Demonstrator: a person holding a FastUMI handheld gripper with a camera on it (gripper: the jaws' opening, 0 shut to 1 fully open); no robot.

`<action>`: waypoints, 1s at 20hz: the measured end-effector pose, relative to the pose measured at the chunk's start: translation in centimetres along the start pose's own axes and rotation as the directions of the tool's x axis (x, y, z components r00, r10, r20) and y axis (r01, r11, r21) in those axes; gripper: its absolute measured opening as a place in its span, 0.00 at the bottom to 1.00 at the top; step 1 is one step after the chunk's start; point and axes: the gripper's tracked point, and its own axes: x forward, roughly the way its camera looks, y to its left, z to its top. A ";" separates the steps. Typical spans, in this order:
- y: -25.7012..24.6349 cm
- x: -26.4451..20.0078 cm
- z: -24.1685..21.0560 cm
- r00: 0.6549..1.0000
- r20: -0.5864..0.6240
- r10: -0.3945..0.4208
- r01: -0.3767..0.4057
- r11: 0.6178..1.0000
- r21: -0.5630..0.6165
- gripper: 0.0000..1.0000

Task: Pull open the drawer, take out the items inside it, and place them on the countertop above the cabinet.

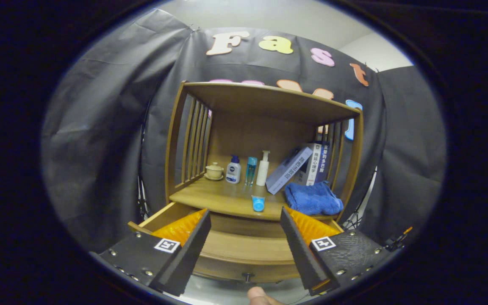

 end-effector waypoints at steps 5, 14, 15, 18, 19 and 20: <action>-1.3 -2.3 -4.2 1.000 0.007 -0.029 0.028 0.997 0.065 0.97; -2.3 -2.1 -13.2 0.995 -0.090 -0.039 0.054 0.983 0.174 0.97; -2.5 -1.9 -13.7 0.995 -0.091 -0.036 0.052 0.982 0.182 0.97; -2.5 -1.3 -15.1 0.996 -0.090 -0.025 0.039 0.985 0.168 0.97; -2.3 -1.0 -15.6 0.996 -0.087 -0.017 0.031 0.986 0.162 0.97; -2.1 -0.7 -16.0 0.996 -0.084 -0.013 0.026 0.988 0.155 0.97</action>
